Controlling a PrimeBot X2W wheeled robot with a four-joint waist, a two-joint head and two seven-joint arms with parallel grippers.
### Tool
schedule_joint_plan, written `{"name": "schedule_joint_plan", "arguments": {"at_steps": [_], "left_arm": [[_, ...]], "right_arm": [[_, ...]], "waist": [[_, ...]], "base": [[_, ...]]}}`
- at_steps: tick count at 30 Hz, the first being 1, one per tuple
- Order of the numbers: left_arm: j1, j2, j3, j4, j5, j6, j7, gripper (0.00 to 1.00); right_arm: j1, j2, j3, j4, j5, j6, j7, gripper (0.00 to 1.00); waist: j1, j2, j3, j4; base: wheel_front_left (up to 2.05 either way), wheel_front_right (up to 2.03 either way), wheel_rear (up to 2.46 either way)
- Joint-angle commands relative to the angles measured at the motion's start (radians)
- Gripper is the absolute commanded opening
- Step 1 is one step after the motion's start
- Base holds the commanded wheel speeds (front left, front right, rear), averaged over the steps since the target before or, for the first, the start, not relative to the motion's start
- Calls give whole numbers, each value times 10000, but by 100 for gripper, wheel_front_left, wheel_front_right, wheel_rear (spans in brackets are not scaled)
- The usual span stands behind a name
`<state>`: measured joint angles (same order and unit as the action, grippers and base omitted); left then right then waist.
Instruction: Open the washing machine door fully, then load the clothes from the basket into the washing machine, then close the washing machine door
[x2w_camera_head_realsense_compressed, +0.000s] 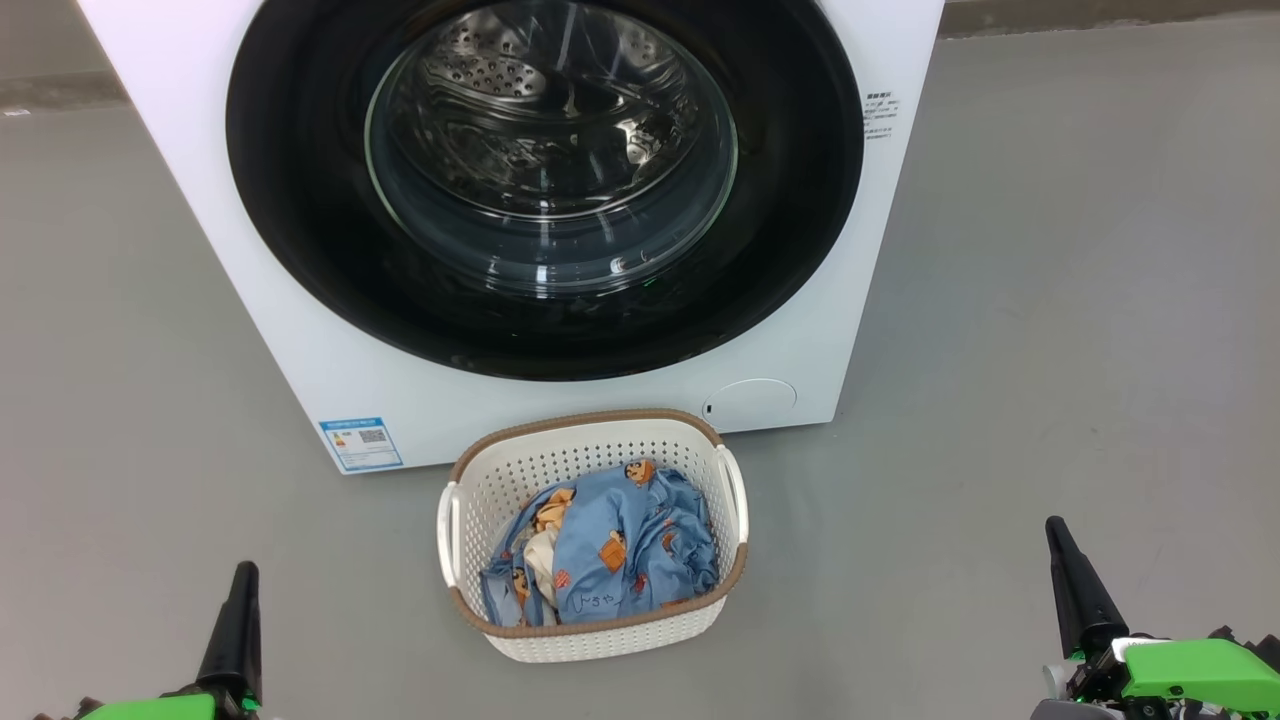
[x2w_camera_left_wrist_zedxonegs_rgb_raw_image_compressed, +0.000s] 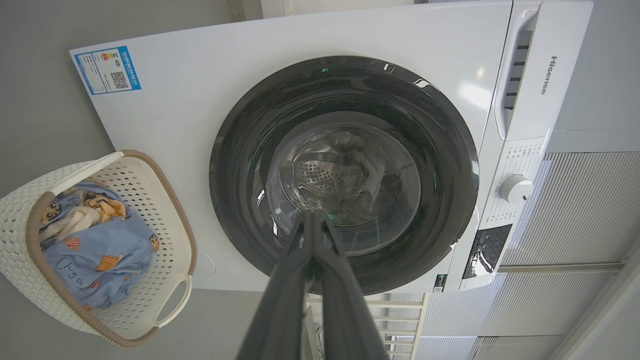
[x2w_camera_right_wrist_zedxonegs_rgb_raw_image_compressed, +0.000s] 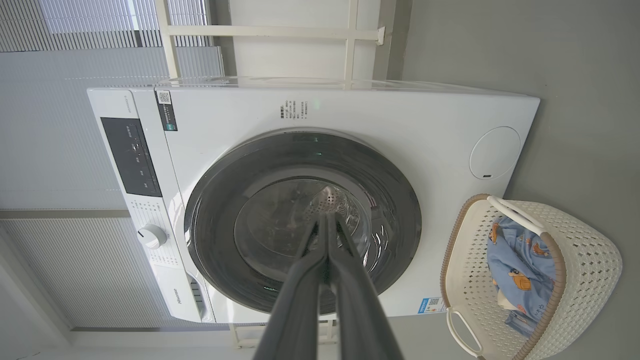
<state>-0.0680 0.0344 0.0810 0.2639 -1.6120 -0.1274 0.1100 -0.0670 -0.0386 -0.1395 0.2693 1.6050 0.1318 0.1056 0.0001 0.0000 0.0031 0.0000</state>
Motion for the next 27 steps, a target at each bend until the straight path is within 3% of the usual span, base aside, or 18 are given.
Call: {"name": "schedule_joint_plan", "arguments": {"at_steps": [1,27], "left_arm": [[-401,159,339,-190,43,-33,41,0],[-401,158,339,-190,43,-33,41,0]], "right_arm": [[-409,-116,260,-246,39,-11,74,0],[-409,-116,260,-246,39,-11,74,0]], "waist": [[-1,0,0,0],[-1,0,0,0]], "base": [[0,0,0],[0,0,0]]}}
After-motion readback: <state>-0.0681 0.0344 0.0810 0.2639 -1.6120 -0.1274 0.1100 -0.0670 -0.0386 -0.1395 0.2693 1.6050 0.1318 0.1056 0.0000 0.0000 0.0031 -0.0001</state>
